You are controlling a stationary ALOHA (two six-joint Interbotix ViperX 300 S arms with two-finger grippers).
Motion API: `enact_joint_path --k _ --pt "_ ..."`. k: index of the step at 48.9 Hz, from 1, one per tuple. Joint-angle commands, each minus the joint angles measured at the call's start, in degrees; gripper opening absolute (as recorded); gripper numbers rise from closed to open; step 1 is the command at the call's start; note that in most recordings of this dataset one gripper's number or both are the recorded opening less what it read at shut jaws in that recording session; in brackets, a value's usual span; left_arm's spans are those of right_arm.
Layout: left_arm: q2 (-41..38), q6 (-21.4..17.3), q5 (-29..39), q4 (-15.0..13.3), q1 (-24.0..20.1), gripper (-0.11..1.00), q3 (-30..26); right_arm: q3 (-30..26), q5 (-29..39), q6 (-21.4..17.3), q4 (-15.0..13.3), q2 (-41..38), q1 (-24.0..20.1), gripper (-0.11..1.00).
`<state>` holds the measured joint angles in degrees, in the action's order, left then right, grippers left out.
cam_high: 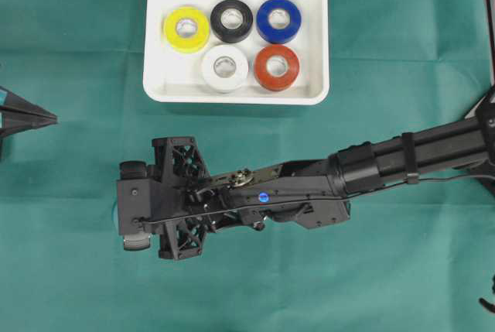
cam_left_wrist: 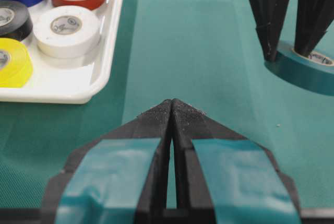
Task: Put the tape into the white case with the right arm.
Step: 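Close the right gripper on the teal roll's rim, then lift the teal roll and carry it into the tray's lower left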
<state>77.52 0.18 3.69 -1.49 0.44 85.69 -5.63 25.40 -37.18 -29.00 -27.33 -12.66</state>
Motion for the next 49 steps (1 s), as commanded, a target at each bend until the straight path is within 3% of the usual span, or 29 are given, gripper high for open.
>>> enact_joint_path --k 1,12,35,49 --pt "-0.44 0.0 -0.26 -0.09 -0.18 0.01 -0.62 -0.7 -0.18 -0.18 -0.26 2.81 0.44 0.01" --pt "-0.44 0.0 -0.26 0.0 -0.18 0.01 -0.62 -0.7 -0.18 -0.26 -0.35 2.81 4.04 0.01" --pt "-0.44 0.09 -0.26 -0.09 -0.18 0.01 -0.62 -0.88 -2.64 0.09 -1.49 3.43 16.44 0.01" --pt "-0.44 0.09 -0.18 -0.09 -0.18 0.01 -0.53 0.0 -2.9 0.18 -2.2 3.69 19.78 0.01"
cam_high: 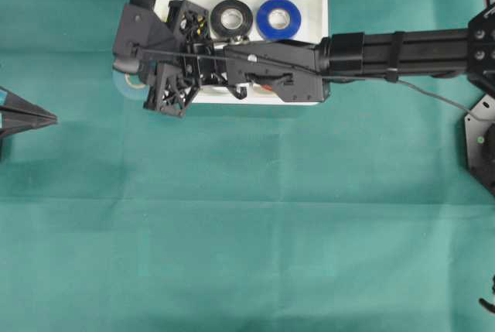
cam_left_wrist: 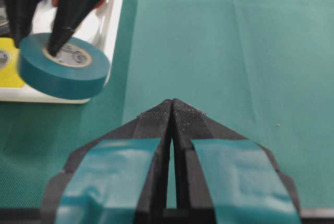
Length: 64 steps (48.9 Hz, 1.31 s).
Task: Put the tape into the white case with the right arm.
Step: 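Lift the teal roll and carry it into the tray's lower left, then open the right gripper to release the teal roll and withdraw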
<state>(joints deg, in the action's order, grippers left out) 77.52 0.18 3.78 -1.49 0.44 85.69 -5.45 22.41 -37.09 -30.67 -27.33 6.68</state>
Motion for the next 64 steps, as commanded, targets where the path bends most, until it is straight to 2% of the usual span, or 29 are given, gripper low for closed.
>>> enact_joint_path --k 1,8,21,55,59,64 --pt "-0.44 0.09 -0.26 -0.09 -0.18 0.01 -0.53 0.18 0.26 0.09 -0.7 3.87 0.62 0.01" --pt "-0.44 0.09 -0.26 -0.09 -0.18 0.01 -0.62 3.87 0.62 -0.35 -2.11 5.71 1.58 0.01" --pt "-0.44 0.09 -0.26 -0.09 -0.18 0.01 -0.62 10.46 -0.44 -0.35 -2.2 9.4 2.99 0.01" --pt "-0.44 0.09 -0.35 -0.09 -0.18 0.01 -0.53 11.25 -2.81 -0.35 -2.2 7.91 3.16 0.01" --pt "-0.53 0.09 -0.35 -0.09 -0.18 0.01 -0.53 11.25 -2.64 -0.35 -2.2 7.91 3.16 0.11" --pt "-0.44 0.09 -0.35 0.0 -0.18 0.01 -0.62 11.25 -2.37 -0.26 -2.2 8.0 3.16 0.37"
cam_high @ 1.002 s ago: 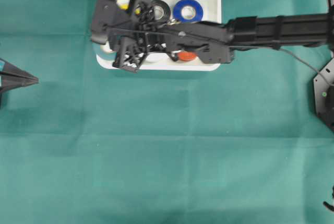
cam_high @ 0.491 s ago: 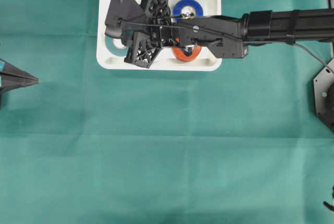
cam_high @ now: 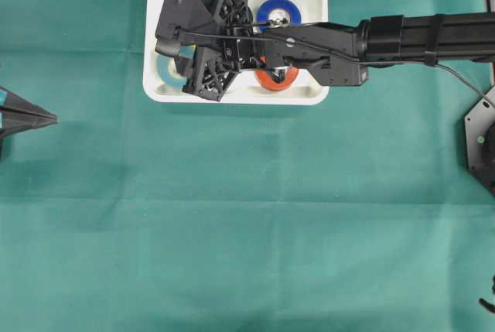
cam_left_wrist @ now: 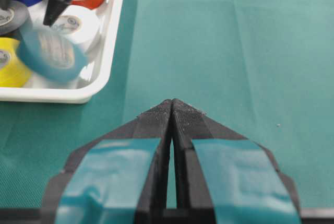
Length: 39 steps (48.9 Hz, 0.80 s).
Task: Put the tape into the white case with the right arm.
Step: 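Open the right gripper to release the teal roll and withdraw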
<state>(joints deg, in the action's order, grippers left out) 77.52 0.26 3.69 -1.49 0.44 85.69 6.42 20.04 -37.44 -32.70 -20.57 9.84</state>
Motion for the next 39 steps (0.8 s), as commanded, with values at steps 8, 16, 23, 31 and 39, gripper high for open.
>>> enact_joint_path --k 8,16,23,31,39 --pt "-0.44 0.0 -0.26 -0.09 -0.18 0.01 -0.62 -0.18 0.0 0.26 -0.18 1.49 0.0 0.68" --pt "-0.44 0.0 -0.18 -0.09 -0.18 0.01 -0.62 2.55 0.09 0.44 -0.26 3.87 0.0 0.64" --pt "-0.44 0.0 -0.18 -0.09 -0.18 0.01 -0.62 8.26 -0.26 0.44 -0.26 8.53 0.0 0.64" --pt "-0.44 0.0 -0.26 -0.09 -0.18 0.01 -0.62 15.64 -3.08 0.44 -0.26 14.59 -0.26 0.64" --pt "-0.44 0.0 -0.18 -0.09 -0.18 0.01 -0.7 24.61 -8.79 0.26 -0.26 21.88 -0.44 0.63"
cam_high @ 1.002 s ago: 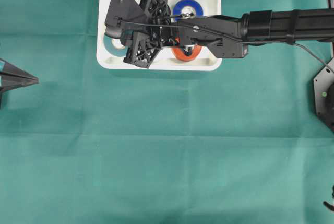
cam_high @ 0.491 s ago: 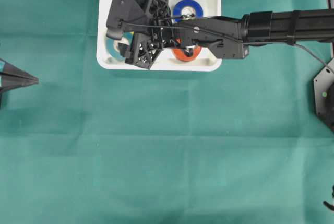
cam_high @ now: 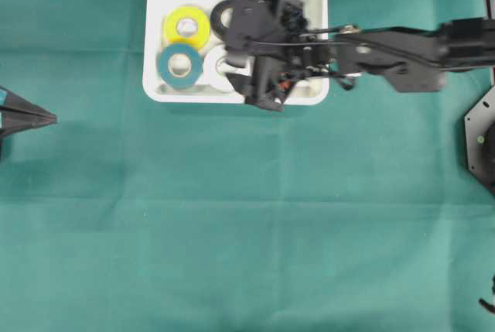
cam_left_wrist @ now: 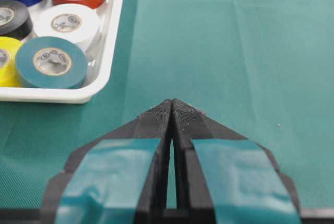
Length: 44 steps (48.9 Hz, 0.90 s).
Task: Put the tape into the white case with the right arm.
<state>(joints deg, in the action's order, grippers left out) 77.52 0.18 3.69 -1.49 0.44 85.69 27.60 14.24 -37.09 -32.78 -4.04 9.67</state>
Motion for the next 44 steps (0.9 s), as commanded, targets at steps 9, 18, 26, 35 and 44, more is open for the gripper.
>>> enact_joint_path --k 9,18,26,35,44 --pt "-0.53 0.09 -0.18 -0.09 -0.26 0.01 -0.7 12.66 -9.76 0.09 -0.18 13.45 -0.18 0.63" --pt "-0.53 0.09 -0.26 -0.09 -0.62 0.01 -0.7 22.32 -17.49 0.26 -0.18 20.21 -0.26 0.63" --pt "-0.44 0.09 -0.26 -0.09 -1.14 0.01 -0.7 30.41 -22.94 0.09 -0.18 27.42 -0.18 0.63" --pt "-0.53 0.09 -0.26 -0.09 -1.76 0.01 -0.7 37.79 -23.55 -0.18 -0.18 36.65 -0.26 0.63" --pt "-0.53 0.18 -0.26 -0.09 -1.76 0.01 -0.7 44.65 -22.32 -0.35 0.0 49.48 -0.26 0.63"
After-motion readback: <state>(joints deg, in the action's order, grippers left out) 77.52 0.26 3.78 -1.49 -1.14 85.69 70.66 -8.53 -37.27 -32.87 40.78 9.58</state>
